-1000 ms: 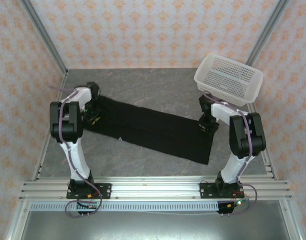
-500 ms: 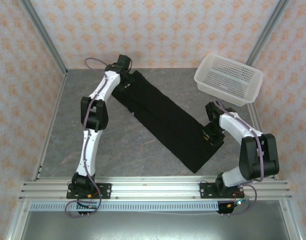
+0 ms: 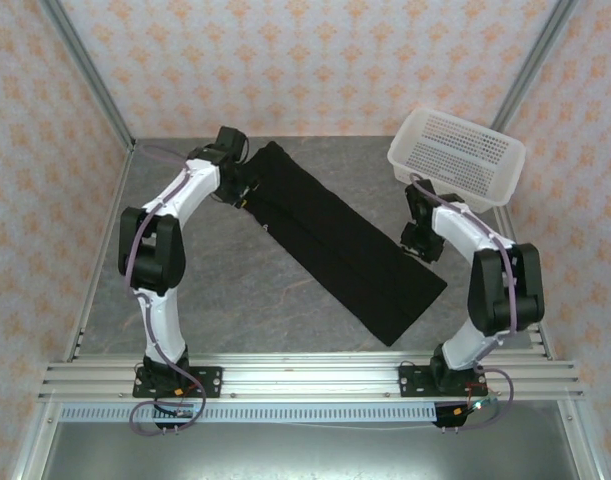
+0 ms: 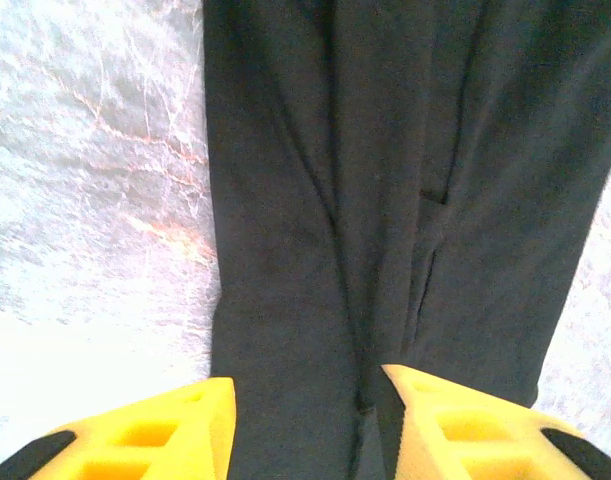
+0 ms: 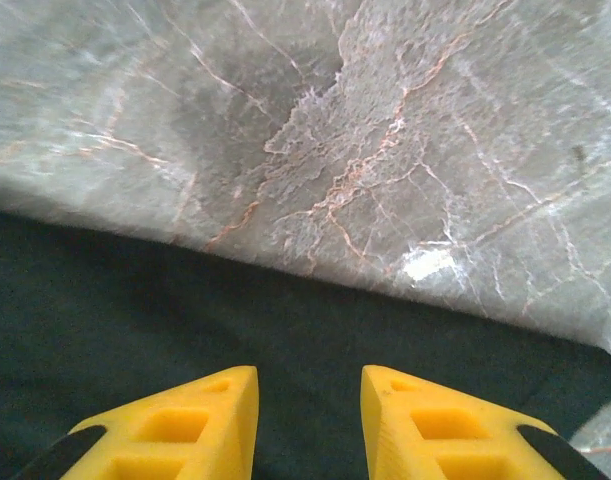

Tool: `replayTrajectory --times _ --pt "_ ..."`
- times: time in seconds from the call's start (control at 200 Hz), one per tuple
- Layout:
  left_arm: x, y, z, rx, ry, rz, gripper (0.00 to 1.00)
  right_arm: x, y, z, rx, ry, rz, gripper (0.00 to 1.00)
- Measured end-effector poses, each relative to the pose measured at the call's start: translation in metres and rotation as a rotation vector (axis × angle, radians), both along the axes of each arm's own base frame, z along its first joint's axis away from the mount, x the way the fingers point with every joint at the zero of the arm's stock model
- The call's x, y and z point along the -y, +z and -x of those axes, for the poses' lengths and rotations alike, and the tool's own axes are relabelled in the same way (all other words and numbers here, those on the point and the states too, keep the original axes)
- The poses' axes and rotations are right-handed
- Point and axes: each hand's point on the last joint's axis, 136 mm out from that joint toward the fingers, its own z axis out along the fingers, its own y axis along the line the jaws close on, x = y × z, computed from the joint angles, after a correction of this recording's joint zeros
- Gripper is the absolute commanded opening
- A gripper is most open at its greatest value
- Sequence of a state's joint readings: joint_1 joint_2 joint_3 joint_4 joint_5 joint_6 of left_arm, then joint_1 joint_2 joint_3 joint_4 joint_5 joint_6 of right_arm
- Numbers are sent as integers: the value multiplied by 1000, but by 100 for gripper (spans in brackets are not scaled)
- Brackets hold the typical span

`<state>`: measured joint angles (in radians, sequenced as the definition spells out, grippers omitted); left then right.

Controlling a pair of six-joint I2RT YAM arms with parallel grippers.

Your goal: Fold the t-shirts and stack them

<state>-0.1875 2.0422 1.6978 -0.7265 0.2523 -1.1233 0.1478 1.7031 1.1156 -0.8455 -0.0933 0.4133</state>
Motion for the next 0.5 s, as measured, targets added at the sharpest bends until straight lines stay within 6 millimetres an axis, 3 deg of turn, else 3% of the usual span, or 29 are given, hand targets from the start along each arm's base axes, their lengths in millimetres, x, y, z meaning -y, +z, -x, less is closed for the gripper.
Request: replayTrajectory --times 0.325,0.495 --pt "10 -72 -19 -114 66 5 34 4 -19 12 -87 10 31 31" --pt "16 -67 -51 -58 62 14 34 -11 -29 33 -130 33 30 32"
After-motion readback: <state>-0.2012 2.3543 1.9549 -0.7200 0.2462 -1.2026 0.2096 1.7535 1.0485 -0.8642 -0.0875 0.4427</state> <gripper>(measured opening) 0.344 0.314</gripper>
